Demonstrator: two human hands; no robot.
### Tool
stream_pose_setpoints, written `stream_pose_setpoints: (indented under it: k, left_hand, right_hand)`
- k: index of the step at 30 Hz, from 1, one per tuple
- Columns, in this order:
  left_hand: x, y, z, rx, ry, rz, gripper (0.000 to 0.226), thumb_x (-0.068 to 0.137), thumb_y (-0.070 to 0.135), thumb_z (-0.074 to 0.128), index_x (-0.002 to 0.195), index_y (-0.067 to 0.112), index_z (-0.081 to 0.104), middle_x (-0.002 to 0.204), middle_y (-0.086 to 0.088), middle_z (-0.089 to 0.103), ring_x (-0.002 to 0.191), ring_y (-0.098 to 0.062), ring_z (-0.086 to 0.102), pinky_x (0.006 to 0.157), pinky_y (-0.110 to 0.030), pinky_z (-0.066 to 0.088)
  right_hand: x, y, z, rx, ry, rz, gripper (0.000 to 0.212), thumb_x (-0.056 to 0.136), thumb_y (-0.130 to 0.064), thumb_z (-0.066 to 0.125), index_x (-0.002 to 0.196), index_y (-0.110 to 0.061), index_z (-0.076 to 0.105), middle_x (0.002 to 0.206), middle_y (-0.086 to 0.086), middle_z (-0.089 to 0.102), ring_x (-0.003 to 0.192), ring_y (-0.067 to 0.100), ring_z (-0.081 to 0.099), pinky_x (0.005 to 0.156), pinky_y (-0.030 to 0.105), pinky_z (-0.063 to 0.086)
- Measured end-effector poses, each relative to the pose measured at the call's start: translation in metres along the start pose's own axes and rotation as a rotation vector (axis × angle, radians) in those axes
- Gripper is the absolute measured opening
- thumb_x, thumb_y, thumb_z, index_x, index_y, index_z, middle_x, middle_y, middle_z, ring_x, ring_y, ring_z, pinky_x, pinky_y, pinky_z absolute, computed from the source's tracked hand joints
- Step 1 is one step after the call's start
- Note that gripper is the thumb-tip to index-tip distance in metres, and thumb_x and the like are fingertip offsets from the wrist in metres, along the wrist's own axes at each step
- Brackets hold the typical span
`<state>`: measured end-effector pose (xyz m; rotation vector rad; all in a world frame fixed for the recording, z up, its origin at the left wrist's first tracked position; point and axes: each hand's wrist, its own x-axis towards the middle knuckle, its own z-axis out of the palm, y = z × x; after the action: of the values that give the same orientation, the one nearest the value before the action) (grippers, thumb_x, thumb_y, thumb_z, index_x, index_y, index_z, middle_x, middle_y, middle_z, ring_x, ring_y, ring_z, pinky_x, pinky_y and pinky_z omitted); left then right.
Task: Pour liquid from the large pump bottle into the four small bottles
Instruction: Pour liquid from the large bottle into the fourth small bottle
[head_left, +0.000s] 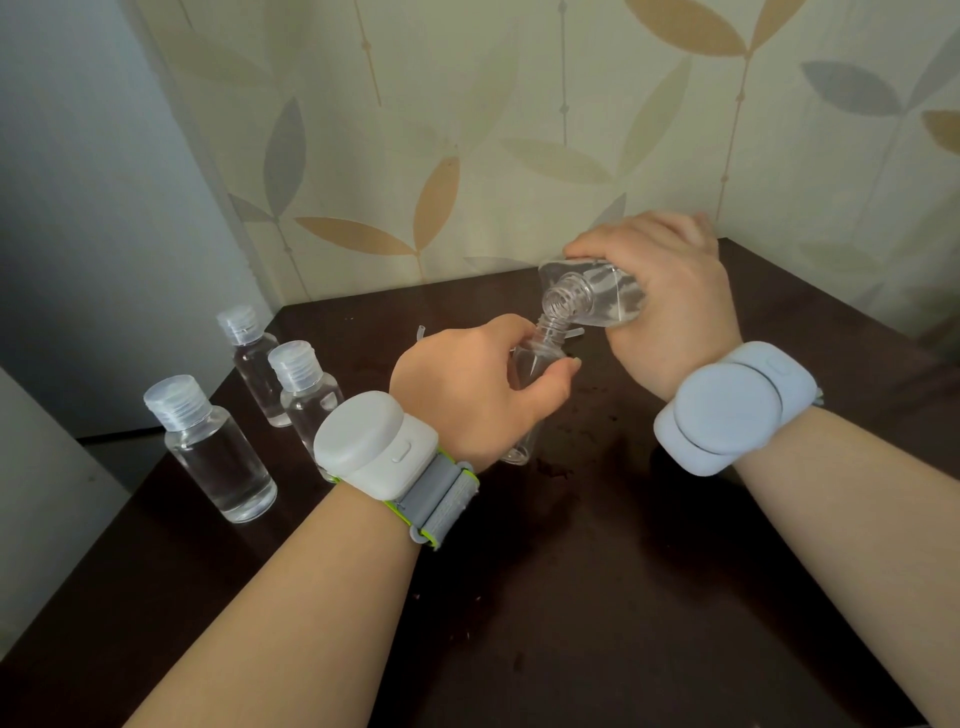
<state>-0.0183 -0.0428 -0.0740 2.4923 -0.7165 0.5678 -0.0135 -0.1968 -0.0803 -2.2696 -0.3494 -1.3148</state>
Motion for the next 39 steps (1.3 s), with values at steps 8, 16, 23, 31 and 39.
stream_pose_setpoints:
  k: [8, 16, 23, 31, 39]
  left_hand:
    - [-0.0003, 0.0009, -0.0002, -0.004, 0.010, 0.003, 0.039, 0.078, 0.054, 0.051, 0.102, 0.025, 0.063, 0.066, 0.008, 0.060, 0.074, -0.016, 0.061, 0.064, -0.025, 0.039]
    - [-0.0008, 0.0025, -0.0008, -0.020, -0.004, -0.017, 0.035, 0.078, 0.053, 0.052, 0.097, 0.026, 0.064, 0.064, 0.007, 0.060, 0.071, -0.015, 0.059, 0.065, -0.026, 0.041]
    - [-0.0017, 0.0036, -0.0025, -0.023, 0.002, -0.014, 0.035, 0.079, 0.052, 0.054, 0.098, 0.025, 0.064, 0.062, 0.008, 0.058, 0.070, -0.015, 0.059, 0.066, -0.027, 0.042]
    - [-0.0017, 0.0041, -0.0034, -0.025, -0.007, -0.008, 0.036, 0.079, 0.052, 0.053, 0.098, 0.024, 0.064, 0.063, 0.007, 0.060, 0.070, -0.016, 0.060, 0.066, -0.028, 0.043]
    - [-0.0020, 0.0040, -0.0033, -0.030, -0.017, -0.010, 0.037, 0.079, 0.052, 0.053, 0.100, 0.024, 0.064, 0.062, 0.008, 0.058, 0.067, -0.013, 0.056, 0.067, -0.026, 0.043]
  right_hand:
    - [0.0008, -0.0013, -0.0017, -0.010, -0.010, 0.008, 0.038, 0.061, 0.018, 0.065, 0.087, -0.008, 0.068, 0.089, 0.007, 0.067, 0.096, 0.038, 0.052, 0.095, 0.068, 0.026]
    - [0.0011, -0.0046, -0.0038, -0.019, -0.025, 0.009, 0.035, 0.062, 0.016, 0.064, 0.088, -0.007, 0.068, 0.093, 0.007, 0.067, 0.099, 0.039, 0.051, 0.099, 0.067, 0.020]
    - [0.0010, -0.0066, -0.0054, -0.025, -0.041, 0.018, 0.037, 0.061, 0.016, 0.063, 0.089, -0.007, 0.068, 0.093, 0.007, 0.066, 0.102, 0.039, 0.049, 0.102, 0.064, 0.017]
    - [0.0022, -0.0058, -0.0036, -0.060, -0.019, 0.010, 0.039, 0.058, 0.017, 0.066, 0.087, -0.008, 0.068, 0.091, 0.007, 0.066, 0.100, 0.039, 0.051, 0.101, 0.061, 0.016]
    - [0.0035, -0.0065, -0.0059, -0.068, -0.023, 0.000, 0.037, 0.060, 0.017, 0.065, 0.088, -0.007, 0.068, 0.091, 0.008, 0.065, 0.100, 0.040, 0.050, 0.102, 0.063, 0.017]
